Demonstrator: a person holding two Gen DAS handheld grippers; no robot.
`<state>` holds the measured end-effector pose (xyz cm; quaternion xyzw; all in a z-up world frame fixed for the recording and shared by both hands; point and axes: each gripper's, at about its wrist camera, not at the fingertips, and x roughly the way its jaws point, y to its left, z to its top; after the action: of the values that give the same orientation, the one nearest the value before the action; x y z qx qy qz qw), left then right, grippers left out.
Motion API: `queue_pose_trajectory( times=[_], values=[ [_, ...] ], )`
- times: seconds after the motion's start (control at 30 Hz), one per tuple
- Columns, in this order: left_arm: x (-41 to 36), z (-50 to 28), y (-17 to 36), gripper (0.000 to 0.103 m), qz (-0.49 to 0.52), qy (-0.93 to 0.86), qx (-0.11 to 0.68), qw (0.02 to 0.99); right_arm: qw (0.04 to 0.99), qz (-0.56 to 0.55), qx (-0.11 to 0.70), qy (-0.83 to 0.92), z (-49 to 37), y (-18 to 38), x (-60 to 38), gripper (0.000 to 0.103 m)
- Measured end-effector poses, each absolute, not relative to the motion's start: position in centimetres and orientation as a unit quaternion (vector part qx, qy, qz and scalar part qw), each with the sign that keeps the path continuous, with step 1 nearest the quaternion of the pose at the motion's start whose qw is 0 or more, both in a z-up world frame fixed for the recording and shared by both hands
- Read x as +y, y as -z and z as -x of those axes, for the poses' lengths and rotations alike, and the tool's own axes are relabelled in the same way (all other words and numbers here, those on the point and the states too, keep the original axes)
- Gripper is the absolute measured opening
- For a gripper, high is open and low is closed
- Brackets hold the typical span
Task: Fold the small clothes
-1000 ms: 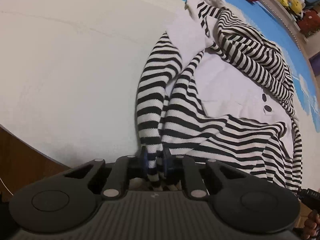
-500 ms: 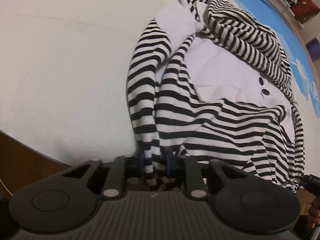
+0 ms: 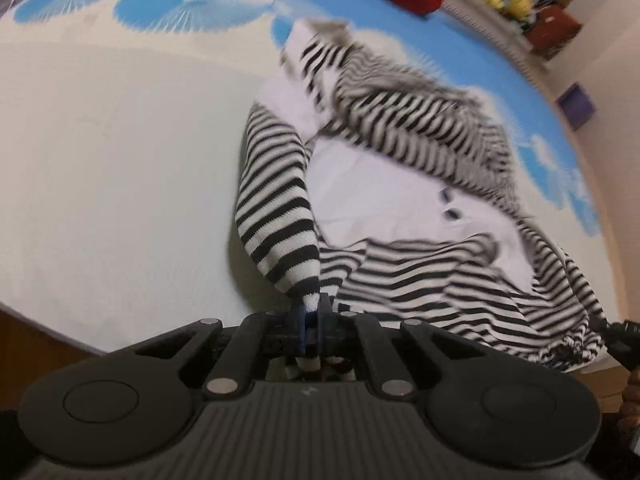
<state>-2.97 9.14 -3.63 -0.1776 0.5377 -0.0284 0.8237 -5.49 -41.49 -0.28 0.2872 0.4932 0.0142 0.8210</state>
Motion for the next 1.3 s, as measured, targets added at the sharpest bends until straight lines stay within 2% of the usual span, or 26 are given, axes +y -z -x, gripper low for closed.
queue_pose_trajectory(
  times=[0.23, 0.43, 0.63, 0.8, 1.13, 1.27, 1.3],
  values=[
    [10.6, 4.7, -2.3, 0.005, 0.203, 0.07, 0.479, 0.851, 0.84, -0.335, 0.425, -0.045, 7.8, -5.0, -44.0, 0.003],
    [11.2, 7.1, -6.3, 0.005, 0.205, 0.105, 0.464, 0.856, 0.849, -0.346, 0.391, -0.08, 10.4, -9.1, -44.8, 0.003],
    [11.6, 8.1, -8.3, 0.005, 0.231, 0.134, 0.445, 0.855, 0.854, -0.353, 0.371, -0.088, 11.9, -11.9, -46.1, 0.003],
    [12.2, 1.7, -5.3, 0.005, 0.257, 0.112, 0.452, 0.847, 0.855, -0.344, 0.382, -0.064, 6.8, -9.9, -46.0, 0.003],
    [13.2, -16.7, 5.9, 0.005, 0.279, 0.031, 0.521, 0.806, 0.833, -0.327, 0.446, 0.014, -12.8, 1.0, -43.2, 0.003],
    [15.1, -19.1, 8.7, 0.009, 0.345, 0.027, 0.531, 0.773, 0.831, -0.338, 0.44, 0.037, -15.8, 4.6, -42.9, 0.004],
    [15.6, -19.3, 8.3, 0.014, 0.346, 0.024, 0.529, 0.775, 0.83, -0.344, 0.438, 0.035, -16.1, 5.1, -43.0, 0.009]
  ],
)
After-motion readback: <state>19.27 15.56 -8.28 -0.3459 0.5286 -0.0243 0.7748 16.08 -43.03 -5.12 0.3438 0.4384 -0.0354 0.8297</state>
